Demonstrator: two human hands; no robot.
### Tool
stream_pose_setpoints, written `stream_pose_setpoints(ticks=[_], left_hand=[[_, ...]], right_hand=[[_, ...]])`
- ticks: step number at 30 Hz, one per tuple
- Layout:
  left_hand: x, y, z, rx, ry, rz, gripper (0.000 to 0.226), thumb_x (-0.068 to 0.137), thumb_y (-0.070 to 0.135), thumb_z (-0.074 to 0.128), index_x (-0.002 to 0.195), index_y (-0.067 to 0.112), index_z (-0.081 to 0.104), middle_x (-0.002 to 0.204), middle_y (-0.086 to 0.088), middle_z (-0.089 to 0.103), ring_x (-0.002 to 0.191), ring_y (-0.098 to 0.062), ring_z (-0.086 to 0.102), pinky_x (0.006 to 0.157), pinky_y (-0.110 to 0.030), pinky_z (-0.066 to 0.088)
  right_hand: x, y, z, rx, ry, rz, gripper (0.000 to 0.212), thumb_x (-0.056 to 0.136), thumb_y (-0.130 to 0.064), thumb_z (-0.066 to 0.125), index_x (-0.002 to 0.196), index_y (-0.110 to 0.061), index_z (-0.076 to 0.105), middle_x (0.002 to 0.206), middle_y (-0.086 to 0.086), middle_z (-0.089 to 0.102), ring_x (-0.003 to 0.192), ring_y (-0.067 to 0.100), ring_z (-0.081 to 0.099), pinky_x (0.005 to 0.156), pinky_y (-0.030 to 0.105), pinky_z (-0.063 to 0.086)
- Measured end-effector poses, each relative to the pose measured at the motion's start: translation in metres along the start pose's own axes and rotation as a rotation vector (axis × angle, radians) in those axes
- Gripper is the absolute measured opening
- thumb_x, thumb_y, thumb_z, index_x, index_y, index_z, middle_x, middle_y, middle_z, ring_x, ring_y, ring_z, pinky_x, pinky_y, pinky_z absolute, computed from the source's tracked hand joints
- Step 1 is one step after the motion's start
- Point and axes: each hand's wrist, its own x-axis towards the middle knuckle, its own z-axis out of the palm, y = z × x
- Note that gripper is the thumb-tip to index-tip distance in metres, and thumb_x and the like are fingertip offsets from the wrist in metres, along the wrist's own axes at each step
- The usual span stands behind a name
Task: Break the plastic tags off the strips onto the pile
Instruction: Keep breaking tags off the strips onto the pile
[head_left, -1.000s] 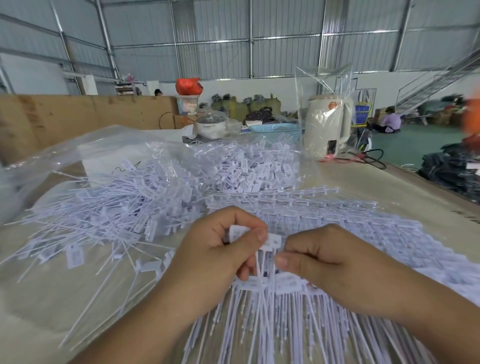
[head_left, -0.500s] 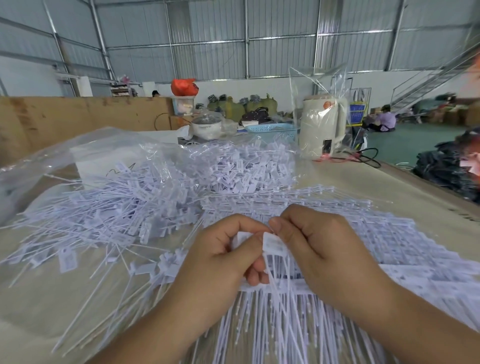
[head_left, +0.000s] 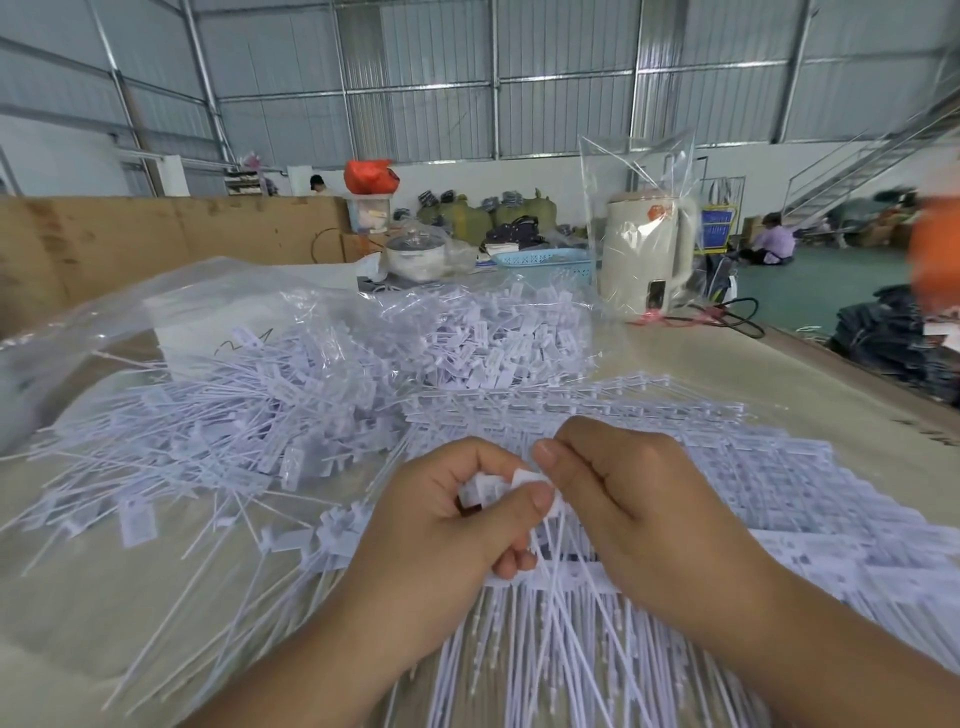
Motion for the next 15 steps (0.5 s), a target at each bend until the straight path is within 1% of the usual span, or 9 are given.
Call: stream_pose_setpoints(ticks=[2, 4, 5, 7, 8, 10, 12, 13, 15], left_hand=[[0.001, 0.0, -0.003, 0.002, 0.016, 0.012, 0.016, 0.062, 0.031, 0.073, 0.072, 0.02, 0.07, 0.05, -0.007, 0.058, 0.046, -0.019, 0.056, 0.048, -0.022, 0.048], [0.002, 0.0, -0.007, 0.014, 0.026, 0.028, 0.017, 0.064, 0.03, 0.073, 0.074, 0.017, 0.069, 0.05, -0.008, 0.058, 0.045, -0.019, 0.056, 0.047, -0.021, 0.047], [0.002, 0.0, -0.008, 0.019, 0.026, 0.031, 0.018, 0.064, 0.03, 0.073, 0.075, 0.017, 0.069, 0.05, -0.008, 0.059, 0.045, -0.018, 0.057, 0.047, -0.021, 0.047], [0.002, -0.001, -0.007, 0.028, 0.023, 0.025, 0.016, 0.065, 0.032, 0.072, 0.074, 0.018, 0.068, 0.051, -0.008, 0.06, 0.046, -0.018, 0.058, 0.047, -0.022, 0.048], [0.002, -0.001, -0.006, 0.014, 0.024, 0.016, 0.015, 0.065, 0.032, 0.072, 0.072, 0.019, 0.068, 0.051, -0.007, 0.06, 0.046, -0.018, 0.058, 0.048, -0.023, 0.048], [0.002, -0.002, -0.002, -0.08, 0.036, -0.008, 0.012, 0.064, 0.031, 0.073, 0.067, 0.022, 0.066, 0.051, -0.007, 0.059, 0.044, -0.017, 0.056, 0.05, -0.026, 0.048], [0.002, -0.001, 0.002, -0.168, 0.052, -0.022, 0.013, 0.06, 0.033, 0.074, 0.061, 0.025, 0.064, 0.05, -0.007, 0.058, 0.042, -0.016, 0.054, 0.054, -0.029, 0.047], [0.002, -0.001, 0.004, -0.191, 0.058, -0.023, 0.014, 0.058, 0.035, 0.074, 0.06, 0.026, 0.064, 0.05, -0.006, 0.058, 0.042, -0.015, 0.054, 0.052, -0.028, 0.047], [0.001, 0.001, 0.006, -0.248, 0.07, -0.029, 0.014, 0.057, 0.034, 0.075, 0.056, 0.027, 0.063, 0.049, -0.005, 0.057, 0.043, -0.015, 0.054, 0.047, -0.021, 0.046]], right_hand=[[-0.001, 0.006, -0.007, 0.065, -0.103, 0.045, 0.039, 0.092, -0.051, 0.042, 0.07, -0.021, 0.053, 0.055, -0.007, 0.044, 0.048, 0.009, 0.04, 0.048, 0.022, 0.031], [-0.003, 0.011, -0.015, 0.081, -0.248, 0.073, 0.039, 0.091, -0.055, 0.044, 0.071, -0.022, 0.053, 0.054, -0.007, 0.045, 0.046, 0.006, 0.039, 0.047, 0.02, 0.03], [-0.004, 0.013, -0.017, 0.085, -0.305, 0.087, 0.04, 0.09, -0.057, 0.045, 0.07, -0.023, 0.052, 0.054, -0.004, 0.045, 0.046, 0.006, 0.038, 0.046, 0.023, 0.03], [-0.004, 0.012, -0.02, 0.089, -0.334, 0.124, 0.041, 0.085, -0.06, 0.046, 0.071, -0.022, 0.05, 0.054, 0.001, 0.044, 0.047, 0.01, 0.04, 0.047, 0.03, 0.032], [-0.003, 0.011, -0.021, 0.091, -0.312, 0.129, 0.04, 0.084, -0.059, 0.047, 0.071, -0.022, 0.049, 0.053, -0.001, 0.043, 0.047, 0.009, 0.038, 0.047, 0.028, 0.032], [-0.001, 0.008, -0.02, 0.076, -0.217, 0.103, 0.036, 0.088, -0.054, 0.048, 0.067, -0.024, 0.048, 0.05, -0.006, 0.042, 0.044, 0.007, 0.036, 0.046, 0.022, 0.029], [-0.002, 0.006, -0.015, 0.03, -0.104, 0.077, 0.035, 0.091, -0.047, 0.051, 0.063, -0.027, 0.045, 0.049, -0.008, 0.043, 0.044, 0.008, 0.037, 0.045, 0.022, 0.029], [-0.004, 0.003, -0.011, 0.015, -0.055, 0.066, 0.036, 0.091, -0.046, 0.052, 0.061, -0.027, 0.043, 0.048, -0.008, 0.042, 0.043, 0.009, 0.036, 0.044, 0.022, 0.028], [-0.004, -0.004, -0.006, 0.041, 0.026, 0.071, 0.04, 0.088, -0.051, 0.048, 0.057, -0.027, 0.041, 0.046, -0.009, 0.041, 0.042, 0.01, 0.036, 0.042, 0.02, 0.026]])
